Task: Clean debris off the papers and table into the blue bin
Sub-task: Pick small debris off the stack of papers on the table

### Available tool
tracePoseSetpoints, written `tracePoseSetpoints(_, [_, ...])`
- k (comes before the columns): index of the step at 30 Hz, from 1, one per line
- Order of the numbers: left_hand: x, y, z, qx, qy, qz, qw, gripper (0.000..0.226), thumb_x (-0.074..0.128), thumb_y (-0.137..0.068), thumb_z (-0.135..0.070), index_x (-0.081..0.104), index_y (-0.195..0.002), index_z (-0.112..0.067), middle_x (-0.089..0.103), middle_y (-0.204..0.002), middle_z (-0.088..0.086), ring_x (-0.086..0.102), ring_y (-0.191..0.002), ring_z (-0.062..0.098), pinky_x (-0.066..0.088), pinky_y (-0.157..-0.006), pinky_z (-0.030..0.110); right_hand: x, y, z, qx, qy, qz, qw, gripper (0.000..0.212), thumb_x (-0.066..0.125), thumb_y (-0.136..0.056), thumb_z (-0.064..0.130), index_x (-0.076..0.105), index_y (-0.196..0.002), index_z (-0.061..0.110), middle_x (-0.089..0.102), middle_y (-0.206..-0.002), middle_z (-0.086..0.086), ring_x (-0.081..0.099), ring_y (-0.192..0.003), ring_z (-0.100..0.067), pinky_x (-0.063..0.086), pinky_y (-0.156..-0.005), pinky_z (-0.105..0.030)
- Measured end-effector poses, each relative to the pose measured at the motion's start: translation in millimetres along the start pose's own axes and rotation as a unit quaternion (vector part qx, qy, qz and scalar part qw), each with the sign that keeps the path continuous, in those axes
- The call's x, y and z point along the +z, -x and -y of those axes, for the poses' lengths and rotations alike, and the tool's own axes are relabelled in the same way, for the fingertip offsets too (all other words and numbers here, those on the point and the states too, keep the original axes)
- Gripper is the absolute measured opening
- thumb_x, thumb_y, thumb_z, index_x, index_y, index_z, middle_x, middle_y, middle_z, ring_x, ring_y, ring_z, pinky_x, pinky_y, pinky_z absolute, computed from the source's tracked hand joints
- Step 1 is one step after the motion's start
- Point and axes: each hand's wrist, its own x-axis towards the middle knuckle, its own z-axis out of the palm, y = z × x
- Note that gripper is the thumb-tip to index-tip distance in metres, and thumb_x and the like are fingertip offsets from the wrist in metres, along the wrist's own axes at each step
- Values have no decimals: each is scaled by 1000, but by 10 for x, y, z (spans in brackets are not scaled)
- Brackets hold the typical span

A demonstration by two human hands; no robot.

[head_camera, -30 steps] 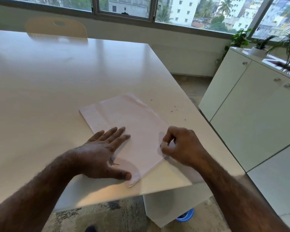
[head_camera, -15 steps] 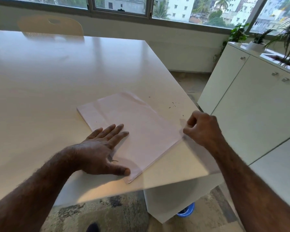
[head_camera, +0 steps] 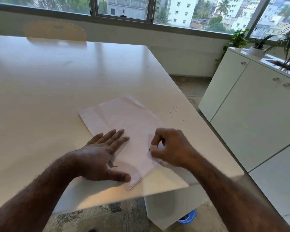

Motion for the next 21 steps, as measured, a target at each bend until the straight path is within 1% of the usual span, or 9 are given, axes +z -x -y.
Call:
tracePoseSetpoints(1, [2, -8, -4, 1, 2, 1, 1000, 128, 25, -48, -103, -26, -146, -39, -42, -148, -16, -39, -136, 6, -20, -115, 35, 11, -53, -50, 6, 12, -2, 1000, 14, 74, -69, 17, 60, -65, 20, 60, -62, 11, 52, -54, 5, 35, -54, -10])
tracePoseSetpoints(4, [-15, -16, 3, -1, 4, 2, 1000, 128, 26, -48, -103, -27, -145, -39, -42, -148, -15, -38, -136, 7, -20, -116, 37, -189, -360, -376, 105, 61, -135, 983, 17, 71, -70, 21, 55, -64, 20, 63, -66, 6, 59, -64, -12, 37, -58, -18])
tracePoseSetpoints(6, [-10, -3, 0, -1, 6, 7, 1000, 127, 27, -48, -102, -27, -145, -39, -41, -149, -14, -38, -137, 7, -20, -116, 38, -237, -384, -376, 118, 60, -186, 974, 15, 70, -69, 20, 56, -65, 19, 64, -67, 5, 60, -66, -15, 40, -60, -21])
tracePoseSetpoints(8, [-9, -6, 21, -2, 9, 5, 1000, 129, 26, -46, -103, -27, -145, -40, -42, -149, -14, -38, -137, 7, -19, -117, 38, -98, -352, -211, 63, 28, -140, 988, 11, 71, -68, 19, 60, -67, 17, 65, -66, 7, 55, -59, -7, 36, -55, -10])
tracePoseSetpoints(10, [-9, -13, 21, -2, 10, 7, 1000, 129, 26, -46, -103, -27, -145, -40, -42, -148, -15, -38, -137, 7, -20, -116, 38, 58, -309, -117, 30, 22, -71, 997, 12, 71, -68, 20, 60, -65, 18, 64, -65, 8, 53, -56, -3, 35, -53, -8])
tracePoseSetpoints(14, [0, -28, 32, 0, 10, 5, 1000, 126, 30, -51, -101, -26, -145, -40, -41, -149, -15, -38, -137, 7, -20, -116, 38, -176, -549, -407, 115, 93, -151, 977, 18, 70, -69, 22, 53, -64, 21, 64, -68, 4, 63, -71, -19, 47, -63, -23])
tracePoseSetpoints(16, [12, -21, 24, 0, 7, 4, 1000, 123, 34, -56, -98, -26, -146, -39, -41, -149, -14, -38, -137, 8, -20, -116, 38, -240, -521, -382, 115, 103, -171, 973, 19, 72, -70, 21, 54, -66, 23, 64, -70, 4, 63, -70, -18, 48, -65, -25])
tracePoseSetpoints(19, [14, -22, 36, -2, 8, -3, 1000, 121, 37, -60, -96, -26, -146, -39, -41, -148, -14, -38, -137, 8, -19, -117, 38, -31, -452, -136, 44, 69, -101, 992, 13, 71, -69, 21, 58, -67, 21, 65, -70, 7, 57, -65, -10, 42, -59, -21])
tracePoseSetpoints(21, [5, -35, 41, -2, 5, 0, 1000, 123, 34, -56, -98, -26, -145, -40, -42, -148, -15, -38, -137, 7, -19, -117, 38, 39, -511, -156, 46, 61, -84, 993, 11, 70, -69, 23, 59, -66, 19, 64, -68, 7, 58, -66, -12, 43, -60, -22])
